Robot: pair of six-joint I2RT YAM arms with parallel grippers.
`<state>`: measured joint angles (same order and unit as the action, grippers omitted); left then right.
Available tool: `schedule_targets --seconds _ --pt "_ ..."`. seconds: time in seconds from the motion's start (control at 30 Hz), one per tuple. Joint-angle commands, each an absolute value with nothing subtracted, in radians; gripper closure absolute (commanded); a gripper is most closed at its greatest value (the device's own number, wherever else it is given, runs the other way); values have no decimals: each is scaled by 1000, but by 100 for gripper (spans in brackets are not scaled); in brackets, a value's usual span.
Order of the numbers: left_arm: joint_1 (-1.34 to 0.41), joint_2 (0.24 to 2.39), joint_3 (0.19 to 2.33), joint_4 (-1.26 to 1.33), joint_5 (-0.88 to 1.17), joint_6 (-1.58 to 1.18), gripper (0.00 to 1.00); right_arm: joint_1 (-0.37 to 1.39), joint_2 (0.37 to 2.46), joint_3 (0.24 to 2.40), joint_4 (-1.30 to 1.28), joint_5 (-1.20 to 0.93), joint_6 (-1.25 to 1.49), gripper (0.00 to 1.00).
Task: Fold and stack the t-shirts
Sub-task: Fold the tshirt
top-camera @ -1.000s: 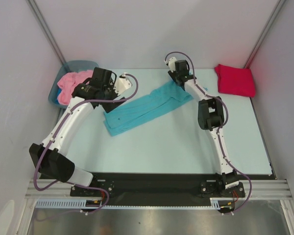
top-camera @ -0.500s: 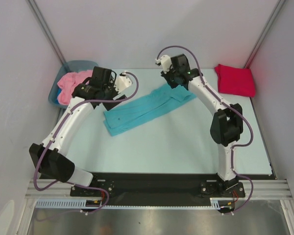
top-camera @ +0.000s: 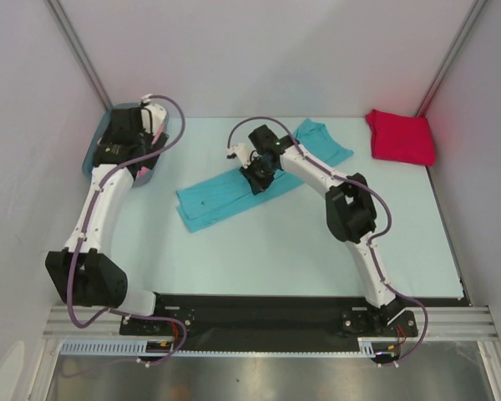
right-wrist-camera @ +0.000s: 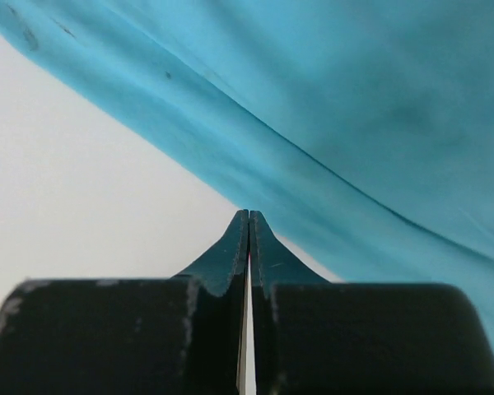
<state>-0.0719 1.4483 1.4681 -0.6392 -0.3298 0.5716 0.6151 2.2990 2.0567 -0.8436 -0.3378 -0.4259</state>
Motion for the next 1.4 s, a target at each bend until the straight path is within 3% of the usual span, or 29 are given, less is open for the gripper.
schedule_targets --seconds 0.0,0.17,0.5,0.93,1.17,1.37 --pt "-8 1371 1444 -554 -435 419 0 675 2371 2247 -914 -387 -417 100" --pt "54 1296 1342 -513 -506 387 0 791 2459 2425 -950 -370 -429 100" --pt "57 1158 1227 -476 -500 339 0 960 2545 2376 -839 -264 -474 100" --pt "100 945 1089 -465 -456 460 0 920 2508 2316 -611 -107 -577 100" --pt "101 948 1077 -462 -453 472 0 927 2491 2486 -790 -318 -581 100" --pt "101 985 1095 -465 -425 449 0 916 2431 2436 -799 -437 -591 100"
